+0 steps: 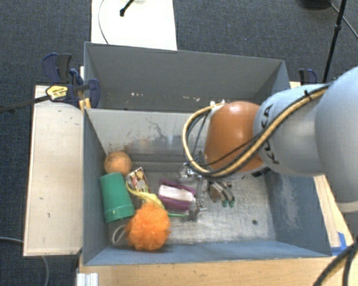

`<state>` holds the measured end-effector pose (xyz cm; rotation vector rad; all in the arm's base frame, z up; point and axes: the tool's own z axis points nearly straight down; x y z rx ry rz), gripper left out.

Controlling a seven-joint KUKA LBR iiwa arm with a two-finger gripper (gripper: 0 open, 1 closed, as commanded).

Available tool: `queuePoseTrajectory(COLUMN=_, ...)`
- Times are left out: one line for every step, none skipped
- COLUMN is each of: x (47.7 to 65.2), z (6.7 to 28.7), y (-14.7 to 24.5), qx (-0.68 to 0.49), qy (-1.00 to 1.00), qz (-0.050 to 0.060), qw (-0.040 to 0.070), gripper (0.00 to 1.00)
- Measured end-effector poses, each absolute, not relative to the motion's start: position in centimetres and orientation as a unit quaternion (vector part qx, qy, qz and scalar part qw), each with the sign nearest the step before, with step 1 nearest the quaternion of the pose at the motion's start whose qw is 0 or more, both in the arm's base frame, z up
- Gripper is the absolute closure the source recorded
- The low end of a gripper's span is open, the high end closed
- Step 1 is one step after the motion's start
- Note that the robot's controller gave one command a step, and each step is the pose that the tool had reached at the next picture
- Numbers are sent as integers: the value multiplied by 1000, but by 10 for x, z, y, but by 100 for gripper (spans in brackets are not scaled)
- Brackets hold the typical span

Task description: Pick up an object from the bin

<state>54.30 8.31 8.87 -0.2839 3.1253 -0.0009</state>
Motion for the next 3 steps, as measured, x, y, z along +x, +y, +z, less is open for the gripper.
queuePoseTrajectory(x=515, z=88, y=104, qx=-66, qy=998, qz=3, qw=-1, gripper=100)
queuePoseTrajectory(x=524, z=86, y=98, qx=-57, qy=998, qz=3, qw=0, gripper=100)
queuePoseTrajectory(x=513, z=207, y=125, qx=-69, qy=998, qz=0, qw=0, gripper=100)
